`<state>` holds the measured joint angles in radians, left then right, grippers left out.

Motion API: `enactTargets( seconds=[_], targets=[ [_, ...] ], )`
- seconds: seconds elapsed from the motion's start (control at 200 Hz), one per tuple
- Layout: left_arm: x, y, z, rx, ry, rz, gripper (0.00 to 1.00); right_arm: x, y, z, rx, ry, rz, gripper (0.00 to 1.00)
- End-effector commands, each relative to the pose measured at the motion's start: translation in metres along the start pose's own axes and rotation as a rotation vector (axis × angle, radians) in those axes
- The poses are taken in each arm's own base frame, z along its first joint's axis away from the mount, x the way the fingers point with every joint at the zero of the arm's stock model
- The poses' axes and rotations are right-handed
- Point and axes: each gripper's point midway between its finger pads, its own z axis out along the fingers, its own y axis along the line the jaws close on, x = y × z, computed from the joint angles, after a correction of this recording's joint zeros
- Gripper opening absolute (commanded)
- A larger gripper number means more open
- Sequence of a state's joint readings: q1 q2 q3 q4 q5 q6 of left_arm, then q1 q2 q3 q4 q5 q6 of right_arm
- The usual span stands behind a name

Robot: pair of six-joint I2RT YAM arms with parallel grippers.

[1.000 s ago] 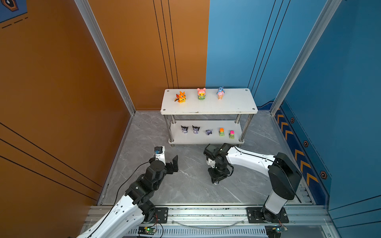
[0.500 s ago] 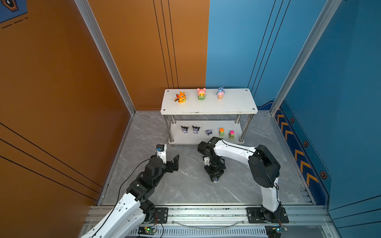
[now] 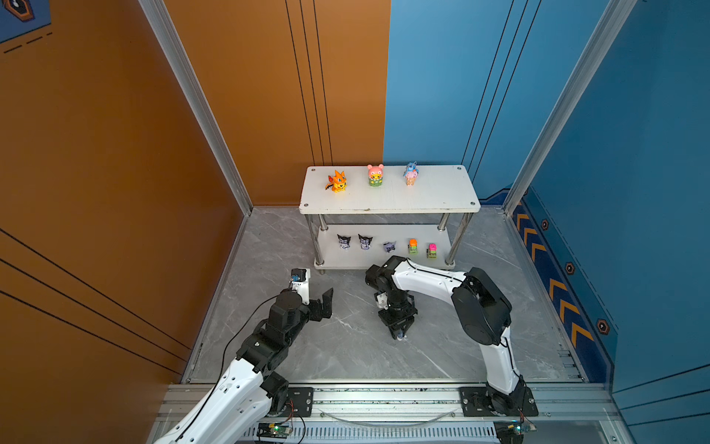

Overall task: Organize plastic toys on shelves
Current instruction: Place the plastic toy at the bottom-center of the table.

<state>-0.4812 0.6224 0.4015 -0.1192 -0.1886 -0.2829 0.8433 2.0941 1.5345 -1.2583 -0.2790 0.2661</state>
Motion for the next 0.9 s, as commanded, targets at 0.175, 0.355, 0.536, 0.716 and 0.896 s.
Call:
enactTargets(
  seconds=[0.175, 0.355, 0.536, 0.716, 0.896],
  targets=[
    [0.000, -0.003, 0.003, 0.022, -0.005, 0.011, 0.98, 0.010, -0.007, 0.008, 0.025, 0.066, -0.013, 0.31],
    [0.000, -0.003, 0.003, 0.024, -0.003, 0.014, 0.98, 0.008, -0.006, 0.006, 0.012, 0.057, -0.014, 0.41],
    [0.001, -0.003, 0.003, 0.023, 0.000, 0.014, 0.98, 0.000, -0.004, -0.004, 0.009, 0.016, -0.021, 0.46],
    [-0.001, -0.003, 0.002, 0.022, 0.001, 0.015, 0.98, -0.009, 0.007, -0.029, -0.017, -0.120, -0.062, 0.55],
    [-0.005, -0.003, 0.001, 0.018, 0.001, 0.015, 0.98, -0.020, 0.023, -0.064, -0.050, -0.363, -0.118, 0.66]
  ],
)
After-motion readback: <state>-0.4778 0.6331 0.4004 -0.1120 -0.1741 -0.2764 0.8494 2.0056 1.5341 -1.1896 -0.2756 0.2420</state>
